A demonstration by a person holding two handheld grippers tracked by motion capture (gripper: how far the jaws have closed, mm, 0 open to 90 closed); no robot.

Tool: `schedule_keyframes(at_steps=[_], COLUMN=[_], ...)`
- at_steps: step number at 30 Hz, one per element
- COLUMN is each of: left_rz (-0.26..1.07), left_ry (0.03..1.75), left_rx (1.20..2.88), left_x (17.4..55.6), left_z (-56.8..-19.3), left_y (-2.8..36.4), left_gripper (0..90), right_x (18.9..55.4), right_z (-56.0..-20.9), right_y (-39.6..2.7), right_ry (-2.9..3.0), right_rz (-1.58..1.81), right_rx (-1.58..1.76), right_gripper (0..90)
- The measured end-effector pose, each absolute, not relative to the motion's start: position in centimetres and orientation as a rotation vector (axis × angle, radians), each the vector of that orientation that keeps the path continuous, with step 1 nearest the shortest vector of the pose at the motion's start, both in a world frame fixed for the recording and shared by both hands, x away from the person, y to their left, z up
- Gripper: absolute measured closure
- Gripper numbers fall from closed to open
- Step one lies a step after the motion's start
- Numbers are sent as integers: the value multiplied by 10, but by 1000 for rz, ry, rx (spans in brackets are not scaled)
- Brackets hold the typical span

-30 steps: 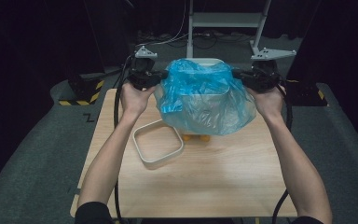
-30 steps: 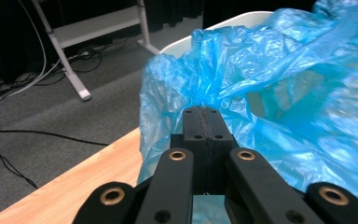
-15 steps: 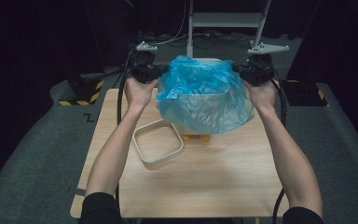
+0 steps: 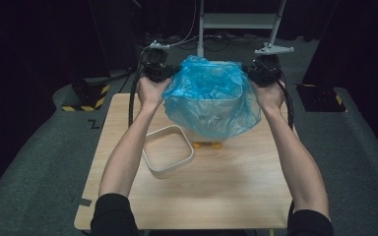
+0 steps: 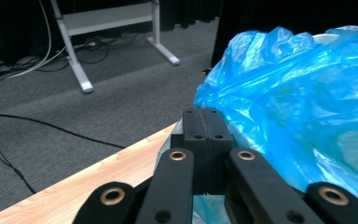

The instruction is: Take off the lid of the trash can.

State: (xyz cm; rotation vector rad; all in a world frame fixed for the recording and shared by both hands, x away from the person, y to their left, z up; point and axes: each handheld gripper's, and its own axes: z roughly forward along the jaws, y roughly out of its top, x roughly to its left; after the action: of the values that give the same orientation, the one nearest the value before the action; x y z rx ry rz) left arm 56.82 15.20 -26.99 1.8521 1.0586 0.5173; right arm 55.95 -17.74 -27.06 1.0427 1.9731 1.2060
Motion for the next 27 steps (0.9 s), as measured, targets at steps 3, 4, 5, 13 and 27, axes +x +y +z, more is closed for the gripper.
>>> schedule_keyframes(at_steps=[3, 4, 5, 13, 27], left_rz=[490, 480, 472, 383, 361], left_ry=[1082, 1085, 1087, 1114, 1143], left_rx=[1858, 1855, 1852, 1829, 1913], left_x=[576, 578, 579, 590, 596], left_z=[-278, -280, -281, -290, -309], left_y=[151, 151, 150, 149, 145], left_gripper=[900, 900, 900, 900, 900], right_x=[564, 565, 566, 576, 581], right_z=[-273, -274, -274, -278, -296], right_y=[-176, -175, -174, -170, -177], right_ry=[1980, 1982, 1985, 2005, 2034], right_rz=[1205, 1204, 1200, 1182, 1153], right_rx=[1053, 1053, 1051, 1066, 1126], right_gripper=[900, 900, 900, 900, 900])
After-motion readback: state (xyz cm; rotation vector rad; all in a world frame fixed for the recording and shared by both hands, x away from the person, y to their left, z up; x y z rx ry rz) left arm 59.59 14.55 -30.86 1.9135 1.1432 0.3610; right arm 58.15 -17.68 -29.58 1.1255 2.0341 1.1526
